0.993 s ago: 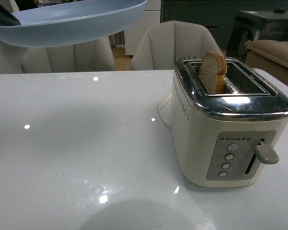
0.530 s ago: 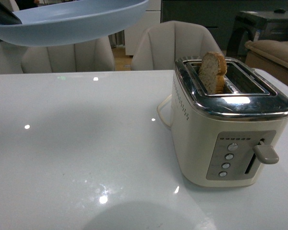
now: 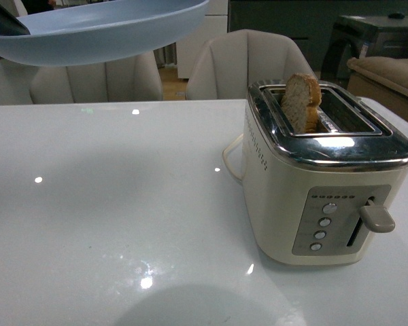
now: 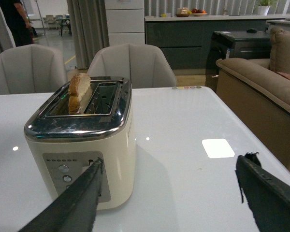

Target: Left arm holds plate, right arm toasts bread

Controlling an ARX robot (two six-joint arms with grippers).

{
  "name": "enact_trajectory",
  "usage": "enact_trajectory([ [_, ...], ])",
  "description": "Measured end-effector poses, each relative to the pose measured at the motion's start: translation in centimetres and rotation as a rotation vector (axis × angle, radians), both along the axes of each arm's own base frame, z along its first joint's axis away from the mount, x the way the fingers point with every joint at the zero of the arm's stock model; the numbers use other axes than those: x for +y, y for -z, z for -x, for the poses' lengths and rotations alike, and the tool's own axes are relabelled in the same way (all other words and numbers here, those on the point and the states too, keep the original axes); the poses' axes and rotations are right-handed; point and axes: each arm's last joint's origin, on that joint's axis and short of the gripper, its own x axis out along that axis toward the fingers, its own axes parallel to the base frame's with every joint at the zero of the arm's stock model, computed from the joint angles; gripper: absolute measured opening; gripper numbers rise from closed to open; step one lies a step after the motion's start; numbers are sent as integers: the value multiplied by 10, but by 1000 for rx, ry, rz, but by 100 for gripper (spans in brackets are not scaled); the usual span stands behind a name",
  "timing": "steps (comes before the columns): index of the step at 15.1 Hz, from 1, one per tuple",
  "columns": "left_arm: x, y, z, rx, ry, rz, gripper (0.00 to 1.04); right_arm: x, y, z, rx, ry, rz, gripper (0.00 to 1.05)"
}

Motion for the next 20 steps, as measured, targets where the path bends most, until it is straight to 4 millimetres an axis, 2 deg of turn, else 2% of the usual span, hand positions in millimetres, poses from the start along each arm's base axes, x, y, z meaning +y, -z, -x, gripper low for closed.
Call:
enact_trajectory([
  [2,0,0,0,0,0,0,3,0,0,0,0,0,0,100],
  [3,0,0,0,0,0,0,3,0,0,0,0,0,0,97],
  [10,0,0,0,0,0,0,3,0,0,0,0,0,0,98],
  [11,-3,0,-1,-60,-29,-51,3,0,0,0,0,0,0,98],
  [12,-7,0,-1,-147,-175,-213,3,0,0,0,0,-1,0,98],
  [14,-4,-2,0,-159,-292,-386,3,0,0,0,0,1,0,98],
  [18,0,-8,3,-177,-292,-412,3,0,0,0,0,0,0,98],
  [20,0,-1,-2,-158,-271,-402,3,0,0,0,0,0,0,98],
])
